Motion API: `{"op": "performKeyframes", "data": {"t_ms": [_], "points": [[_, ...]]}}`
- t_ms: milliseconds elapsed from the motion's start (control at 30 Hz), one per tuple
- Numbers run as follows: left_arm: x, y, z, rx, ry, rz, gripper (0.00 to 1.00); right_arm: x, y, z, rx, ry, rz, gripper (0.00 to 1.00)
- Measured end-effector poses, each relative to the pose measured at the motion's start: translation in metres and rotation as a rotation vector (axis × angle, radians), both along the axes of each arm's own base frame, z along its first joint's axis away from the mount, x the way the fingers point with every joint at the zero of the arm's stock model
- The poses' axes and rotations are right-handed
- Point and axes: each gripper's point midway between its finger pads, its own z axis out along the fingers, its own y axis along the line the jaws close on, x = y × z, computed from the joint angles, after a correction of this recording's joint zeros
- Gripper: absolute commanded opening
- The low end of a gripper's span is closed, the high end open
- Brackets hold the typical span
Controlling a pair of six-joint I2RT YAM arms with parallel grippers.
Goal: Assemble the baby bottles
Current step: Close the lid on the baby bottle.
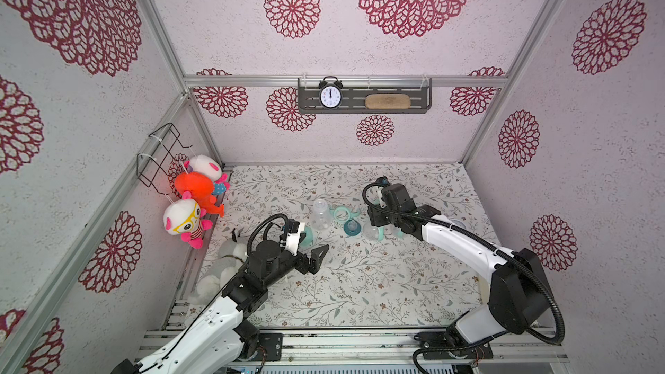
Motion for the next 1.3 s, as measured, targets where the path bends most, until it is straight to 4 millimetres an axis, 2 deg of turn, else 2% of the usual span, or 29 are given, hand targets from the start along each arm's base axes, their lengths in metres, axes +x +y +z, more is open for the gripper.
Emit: {"op": "performKeyframes", "data": {"t_ms": [633,1300], "points": [[-0.0004,0.0004,0.0024,-0.005,-0.007,0.000,0.98,-0.0035,0.0074,-0.0028,0.070,-0.078,0.026,0.71],[-0.0005,0.0003,0.0028,-0.005,-0.008,0.000,0.98,-0.0058,0.0097,-0.0049,0.046,-0.123,0.008,0.72]]}}
